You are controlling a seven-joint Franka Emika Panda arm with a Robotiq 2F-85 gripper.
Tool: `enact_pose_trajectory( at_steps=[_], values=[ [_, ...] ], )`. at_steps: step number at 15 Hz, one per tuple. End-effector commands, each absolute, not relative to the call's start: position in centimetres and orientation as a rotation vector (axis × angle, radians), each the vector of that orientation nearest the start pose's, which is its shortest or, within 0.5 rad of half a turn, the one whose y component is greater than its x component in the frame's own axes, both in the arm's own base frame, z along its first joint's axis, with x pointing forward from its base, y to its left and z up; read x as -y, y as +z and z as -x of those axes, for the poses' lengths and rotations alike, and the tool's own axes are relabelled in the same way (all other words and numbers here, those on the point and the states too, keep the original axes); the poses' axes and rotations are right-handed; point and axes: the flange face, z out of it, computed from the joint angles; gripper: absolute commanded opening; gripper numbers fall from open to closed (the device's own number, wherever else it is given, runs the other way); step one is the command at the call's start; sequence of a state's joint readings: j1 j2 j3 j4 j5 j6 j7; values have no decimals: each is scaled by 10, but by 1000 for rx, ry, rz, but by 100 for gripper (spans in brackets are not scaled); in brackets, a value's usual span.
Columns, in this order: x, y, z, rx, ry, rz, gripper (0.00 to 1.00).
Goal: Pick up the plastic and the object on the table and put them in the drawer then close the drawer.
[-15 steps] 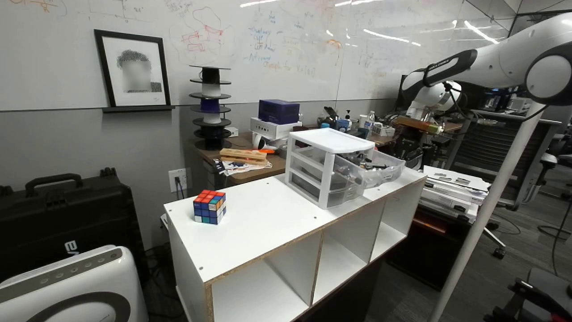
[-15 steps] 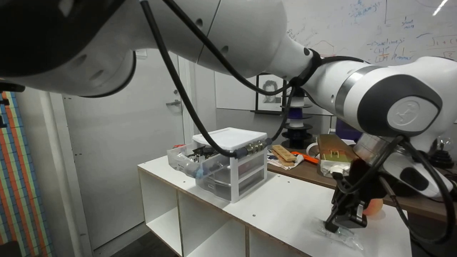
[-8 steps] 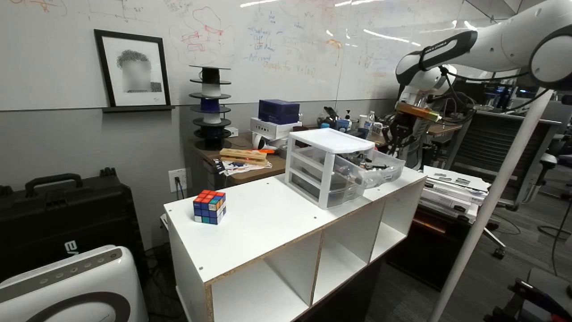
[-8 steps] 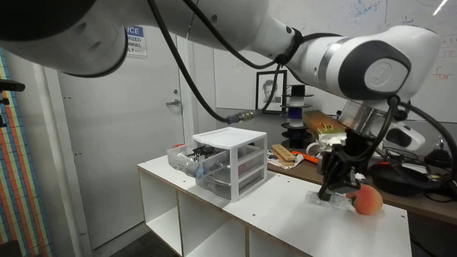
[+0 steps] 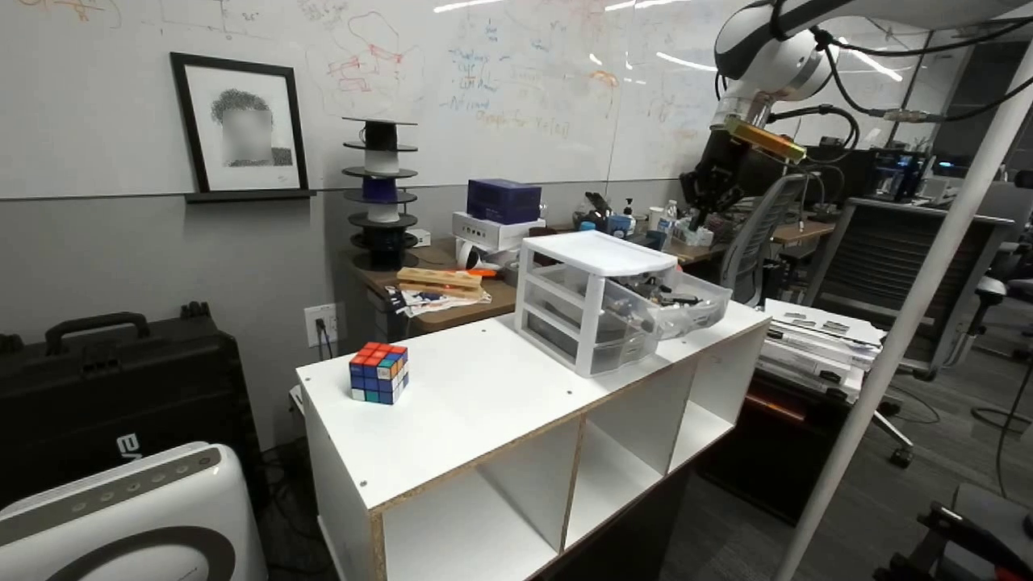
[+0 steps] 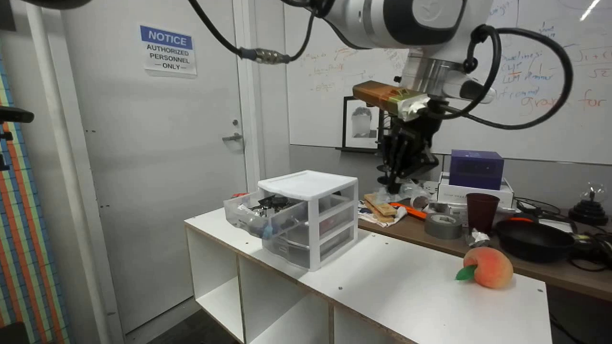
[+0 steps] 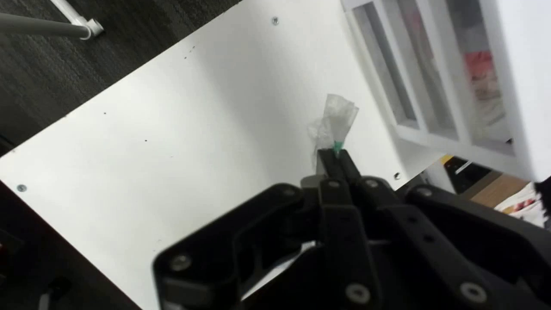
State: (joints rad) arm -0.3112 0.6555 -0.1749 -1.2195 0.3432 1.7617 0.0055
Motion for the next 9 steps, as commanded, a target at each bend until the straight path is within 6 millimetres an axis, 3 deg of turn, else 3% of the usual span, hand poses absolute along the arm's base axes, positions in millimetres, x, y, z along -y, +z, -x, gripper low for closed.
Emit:
enact_pose_trajectory(
  at_steps=[1, 5, 9],
  values=[
    [238, 417, -634, -483, 67, 2841, 0],
    [187, 431, -597, -164, 151, 2840, 0],
    [134, 435, -546, 88, 275, 2810, 0]
  ],
)
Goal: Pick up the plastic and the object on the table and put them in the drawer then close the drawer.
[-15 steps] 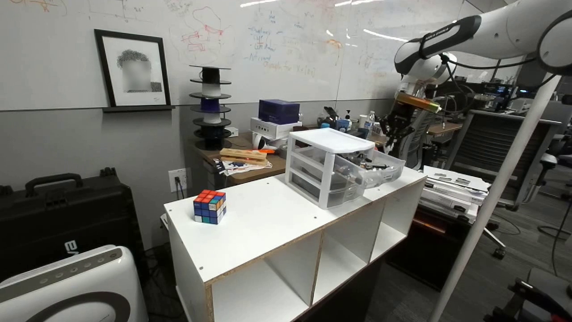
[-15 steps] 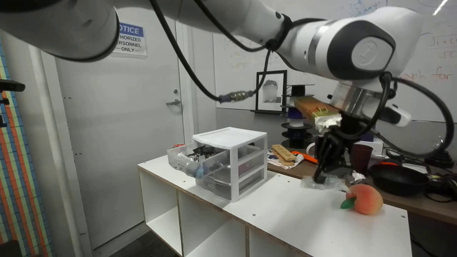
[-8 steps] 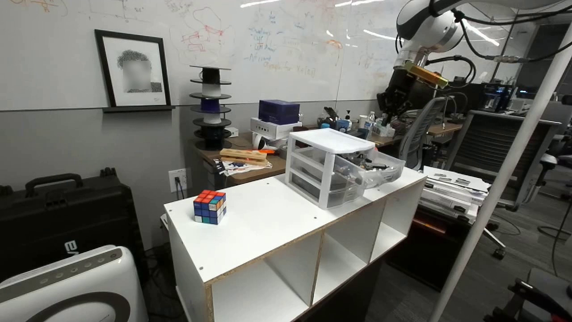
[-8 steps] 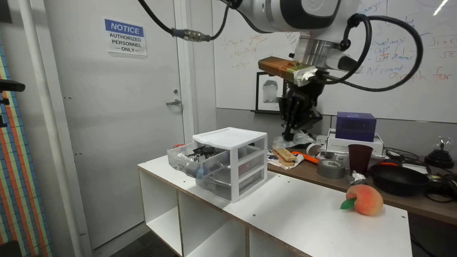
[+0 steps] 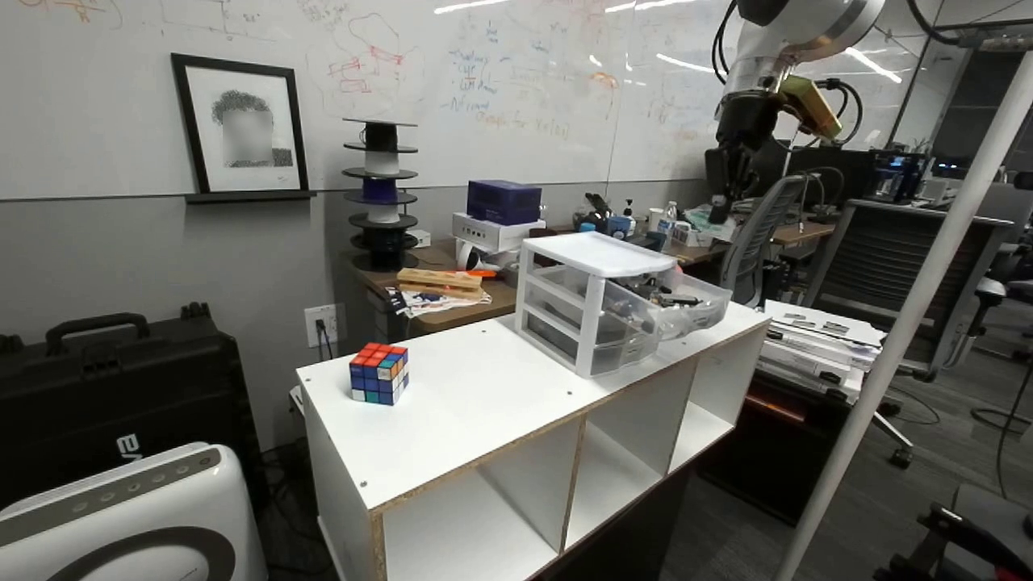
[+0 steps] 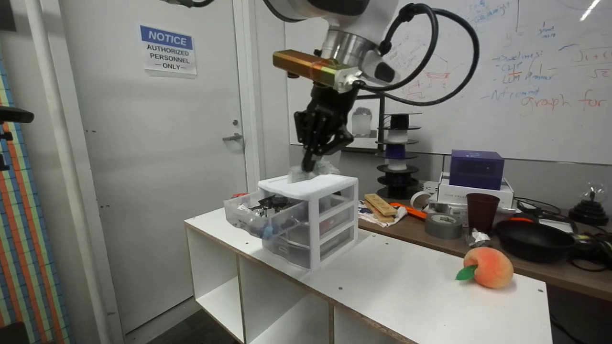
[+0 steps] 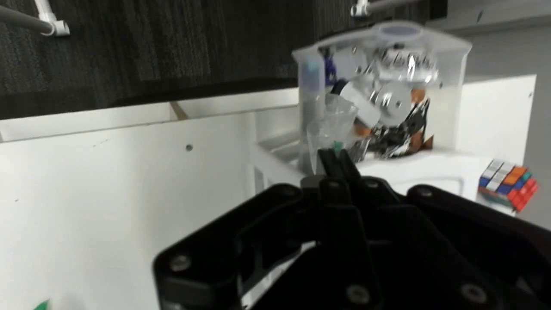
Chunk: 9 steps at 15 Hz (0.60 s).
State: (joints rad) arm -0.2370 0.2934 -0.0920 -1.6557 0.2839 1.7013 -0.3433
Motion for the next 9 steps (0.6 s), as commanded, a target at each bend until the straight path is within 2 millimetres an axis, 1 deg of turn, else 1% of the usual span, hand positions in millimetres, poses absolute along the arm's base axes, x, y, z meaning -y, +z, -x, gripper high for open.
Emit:
enact_pose_trajectory(
  at_steps=[1, 2, 4, 6, 9],
  values=[
    [121, 434, -532, 124, 311, 2804, 0],
    [110, 431, -520, 152, 333, 2804, 0],
    [99, 424, -515, 185, 346, 2805, 0],
    [95, 416, -522, 202, 276, 2825, 0],
    [99, 403, -543, 209, 115, 2843, 0]
  ],
)
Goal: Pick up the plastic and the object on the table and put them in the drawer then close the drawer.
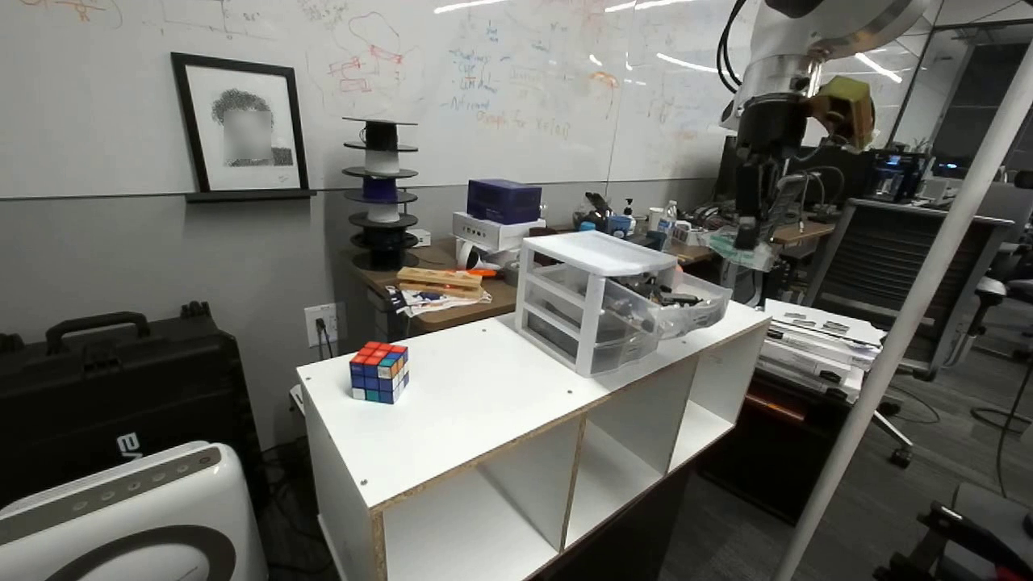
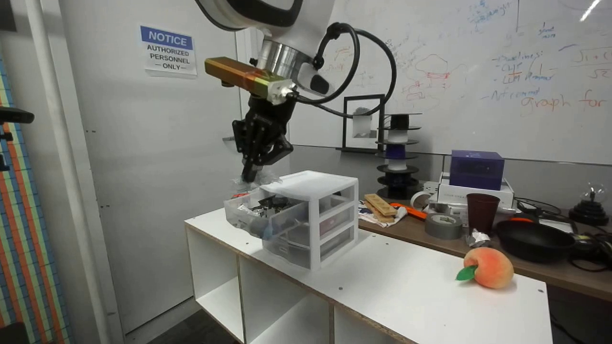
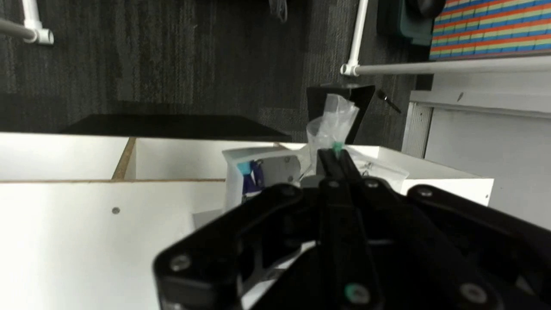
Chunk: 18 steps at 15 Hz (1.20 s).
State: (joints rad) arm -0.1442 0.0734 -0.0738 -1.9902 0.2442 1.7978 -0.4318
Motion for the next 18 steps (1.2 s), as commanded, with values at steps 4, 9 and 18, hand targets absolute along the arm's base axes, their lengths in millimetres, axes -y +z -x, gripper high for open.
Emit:
enact_pose_trajectory(
  at_steps=[4, 9, 18],
  values=[
    [105, 384, -563, 186, 15, 2819, 0],
    [96, 354, -573, 188, 41, 2759, 0],
    [70, 333, -583, 174, 29, 2647, 0]
  ],
)
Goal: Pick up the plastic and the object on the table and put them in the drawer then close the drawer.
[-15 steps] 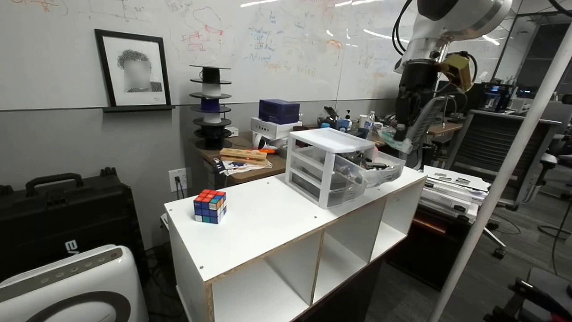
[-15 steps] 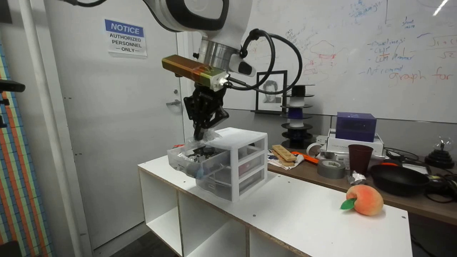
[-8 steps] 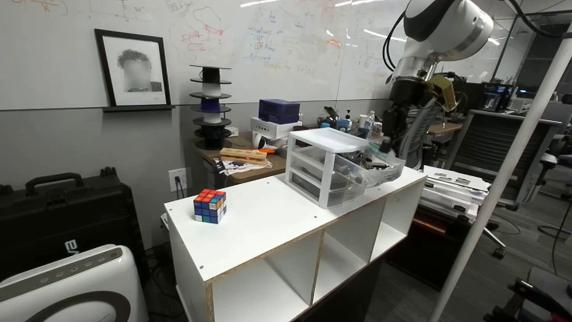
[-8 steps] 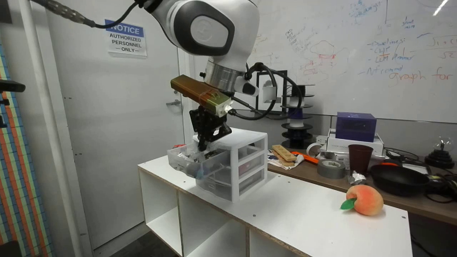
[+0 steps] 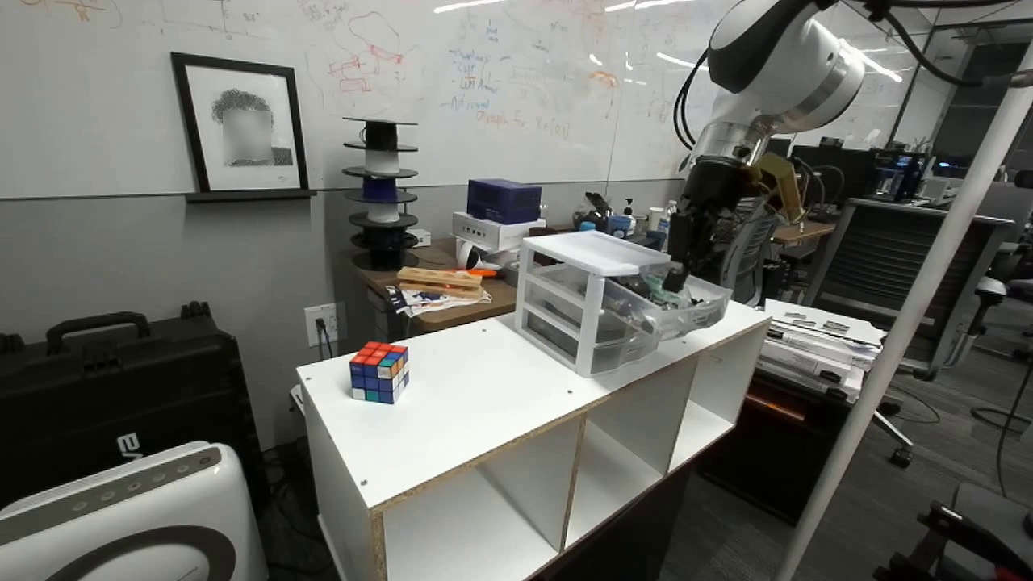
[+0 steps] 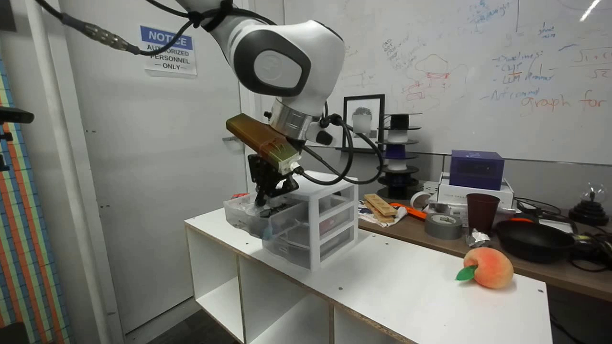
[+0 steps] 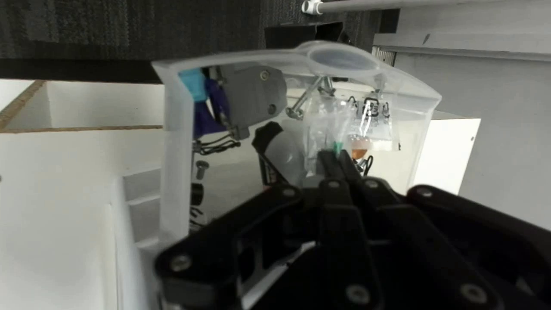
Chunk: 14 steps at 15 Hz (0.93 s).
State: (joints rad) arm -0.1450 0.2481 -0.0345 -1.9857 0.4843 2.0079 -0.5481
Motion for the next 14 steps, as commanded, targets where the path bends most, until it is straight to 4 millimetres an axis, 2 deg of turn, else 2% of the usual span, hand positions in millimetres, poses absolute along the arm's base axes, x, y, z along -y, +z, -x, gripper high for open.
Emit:
enact_pose_trajectory(
  at_steps=[1, 3, 8, 10, 11, 12, 14],
  values=[
    [70, 334, -584, 187, 12, 2659, 22],
    [71, 339, -583, 215, -28, 2690, 34],
    [63, 369, -561, 312, -20, 2693, 73],
    [54, 381, -546, 352, 54, 2654, 86],
    [50, 385, -532, 380, 132, 2630, 95],
    [46, 389, -520, 388, 187, 2633, 99],
    [45, 391, -500, 399, 282, 2669, 100]
  ],
)
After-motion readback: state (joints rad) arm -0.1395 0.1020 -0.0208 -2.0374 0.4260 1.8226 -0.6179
